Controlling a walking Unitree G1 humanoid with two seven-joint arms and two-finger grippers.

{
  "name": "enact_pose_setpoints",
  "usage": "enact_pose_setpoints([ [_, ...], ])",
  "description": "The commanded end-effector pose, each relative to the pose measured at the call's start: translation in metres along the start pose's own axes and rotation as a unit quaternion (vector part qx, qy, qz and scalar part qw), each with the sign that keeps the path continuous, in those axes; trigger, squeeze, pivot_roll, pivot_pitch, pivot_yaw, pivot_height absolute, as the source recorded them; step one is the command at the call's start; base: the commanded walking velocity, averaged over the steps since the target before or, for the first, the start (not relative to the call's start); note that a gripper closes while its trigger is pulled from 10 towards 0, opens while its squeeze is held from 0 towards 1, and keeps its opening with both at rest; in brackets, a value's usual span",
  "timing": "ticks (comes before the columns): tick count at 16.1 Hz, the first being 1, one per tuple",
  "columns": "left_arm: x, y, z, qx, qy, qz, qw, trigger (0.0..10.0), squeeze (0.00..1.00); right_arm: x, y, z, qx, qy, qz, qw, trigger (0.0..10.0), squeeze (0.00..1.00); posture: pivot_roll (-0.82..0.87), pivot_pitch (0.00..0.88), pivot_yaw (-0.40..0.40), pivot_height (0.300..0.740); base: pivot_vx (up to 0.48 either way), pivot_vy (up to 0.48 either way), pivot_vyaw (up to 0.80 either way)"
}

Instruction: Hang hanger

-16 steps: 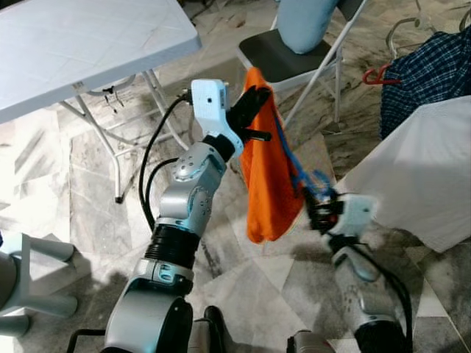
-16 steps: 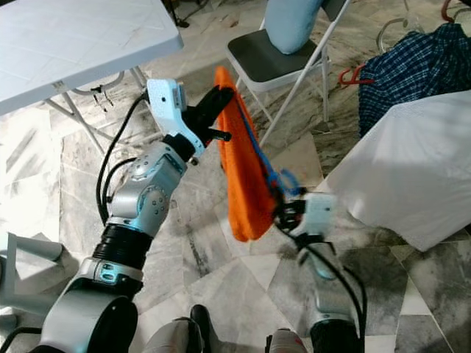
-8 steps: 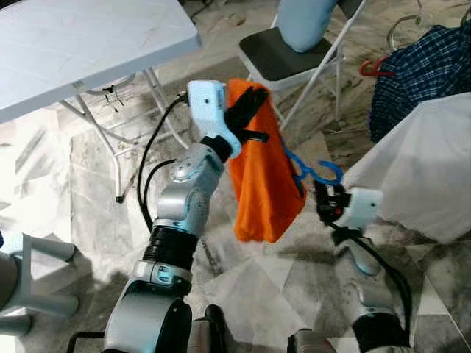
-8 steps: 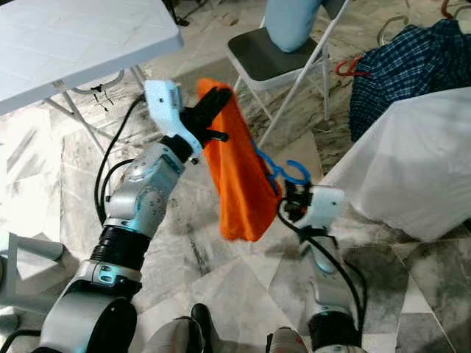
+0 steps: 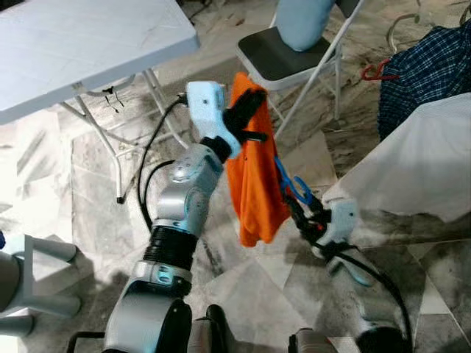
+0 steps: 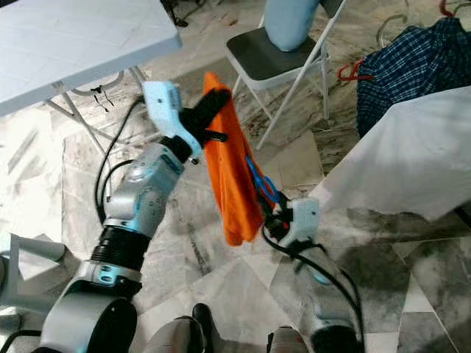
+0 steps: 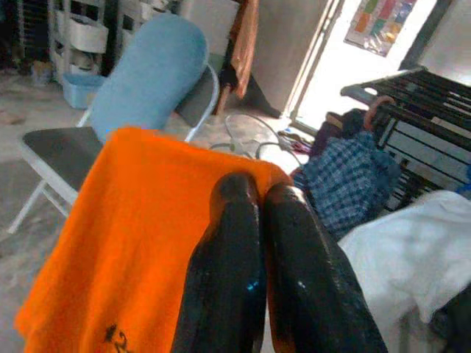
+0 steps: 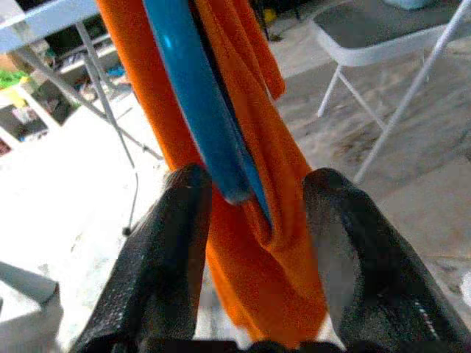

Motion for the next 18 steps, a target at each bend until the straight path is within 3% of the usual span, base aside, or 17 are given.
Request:
enact_pose_setpoints([
  [1,0.001,0.013,0.006,-0.007,0.007,-0.019,1.0,0.9,0.0,-0.002,-0.003,0.011,-0.007,0.021,0.005,1.0,10.0,1.0,-0.13,0.225,0.16,0.74,0.0,0.0,0.0],
  [4,0.001,0.013,0.001,-0.005,-0.005,-0.017,1.0,1.3,0.0,-0.007,0.0,0.011,-0.006,0.012,-0.003,1.0,10.0,1.0,-0.13,0.224,0.166,0.74,0.0,0.0,0.0],
  [7,0.0,0.014,-0.003,-0.003,-0.014,-0.017,1.0,1.6,0.0,-0.011,-0.005,0.023,-0.012,0.031,0.003,0.999,10.0,1.0,-0.12,0.22,0.167,0.74,0.0,0.0,0.0],
  [9,0.001,0.01,-0.008,-0.002,-0.029,-0.008,1.0,2.9,0.0,-0.009,-0.011,0.03,-0.007,0.045,0.015,0.999,10.0,1.0,-0.12,0.219,0.166,0.74,0.0,0.0,0.0],
  [10,0.004,0.004,-0.008,-0.002,-0.032,-0.001,1.0,2.8,0.0,-0.009,-0.013,0.032,-0.009,0.051,0.019,0.999,10.0,1.0,-0.12,0.218,0.166,0.74,0.0,0.0,0.0],
  [11,0.016,-0.016,-0.004,-0.021,-0.028,0.025,0.999,2.9,0.0,-0.006,-0.018,0.027,0.017,0.038,0.03,0.999,10.0,1.0,-0.13,0.215,0.161,0.74,0.0,0.0,0.0],
  [13,0.036,-0.043,0.009,-0.03,-0.008,0.062,0.998,4.3,0.0,-0.001,-0.019,0.011,0.039,-0.005,0.031,0.999,10.0,1.0,-0.14,0.213,0.15,0.74,0.0,0.0,0.0],
  [15,0.066,-0.069,0.025,-0.048,0.023,0.099,0.994,4.4,0.0,0.006,-0.014,-0.004,0.052,-0.042,0.018,0.998,10.0,1.0,-0.14,0.213,0.135,0.74,0.0,0.0,0.0],
  [17,0.085,-0.074,0.036,-0.059,0.049,0.105,0.991,3.6,0.0,0.011,-0.012,-0.013,0.052,-0.059,0.015,0.997,10.0,1.0,-0.14,0.211,0.123,0.74,0.0,0.0,0.0],
  [18,0.087,-0.075,0.037,-0.059,0.053,0.106,0.991,3.6,0.0,0.011,-0.012,-0.014,0.052,-0.06,0.016,0.997,10.0,1.0,-0.14,0.207,0.113,0.74,0.0,0.0,0.0],
])
Point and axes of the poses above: a point about 5 cm out from each wrist's last joint towards the gripper, its own x axis pointing back from the gripper into the wrist, its own y axis along the axis of the wrist's last joint, z = x × y, the point moved 5 cm from there along -x, pointing out of the wrist towards the gripper, and after that the axes turned 10 degrees about -x, right-handed, at the moved point
